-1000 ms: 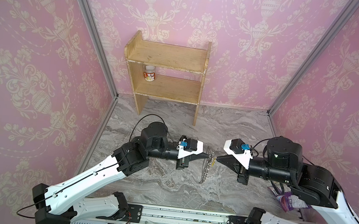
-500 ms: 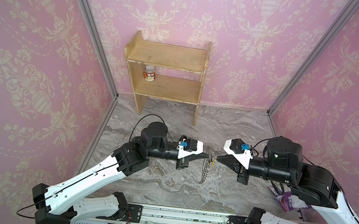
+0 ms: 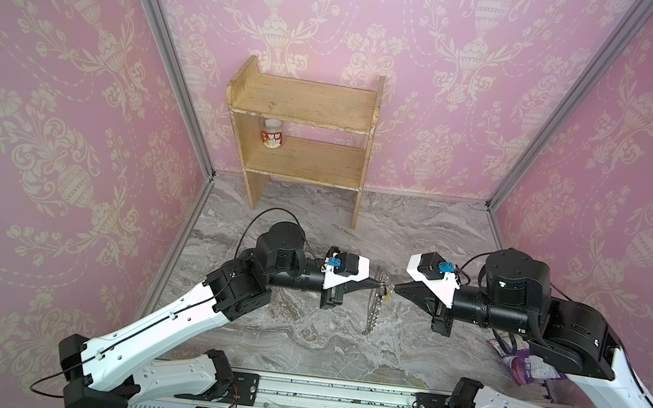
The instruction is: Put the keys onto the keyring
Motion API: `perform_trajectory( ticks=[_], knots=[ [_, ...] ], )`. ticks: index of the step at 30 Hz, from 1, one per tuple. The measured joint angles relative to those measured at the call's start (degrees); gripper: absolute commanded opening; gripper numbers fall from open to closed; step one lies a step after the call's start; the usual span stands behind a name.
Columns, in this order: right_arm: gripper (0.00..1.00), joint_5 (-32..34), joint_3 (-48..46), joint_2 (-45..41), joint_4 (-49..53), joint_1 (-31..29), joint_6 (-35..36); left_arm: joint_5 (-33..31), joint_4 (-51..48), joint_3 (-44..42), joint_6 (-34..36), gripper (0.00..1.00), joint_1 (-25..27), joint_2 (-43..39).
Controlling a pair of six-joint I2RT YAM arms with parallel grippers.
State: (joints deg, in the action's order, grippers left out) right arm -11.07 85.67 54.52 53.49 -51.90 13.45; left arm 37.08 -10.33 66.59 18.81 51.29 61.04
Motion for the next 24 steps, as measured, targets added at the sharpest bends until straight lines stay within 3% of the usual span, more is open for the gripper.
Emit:
perform_trajectory(
  ticks=[24],
  knots=[
    [0.00,0.17,1.44,1.64,2.12,0.00,0.00,-0.02,-0.20,0.02,2.64,0.00,0.33,-0.26]
  ],
)
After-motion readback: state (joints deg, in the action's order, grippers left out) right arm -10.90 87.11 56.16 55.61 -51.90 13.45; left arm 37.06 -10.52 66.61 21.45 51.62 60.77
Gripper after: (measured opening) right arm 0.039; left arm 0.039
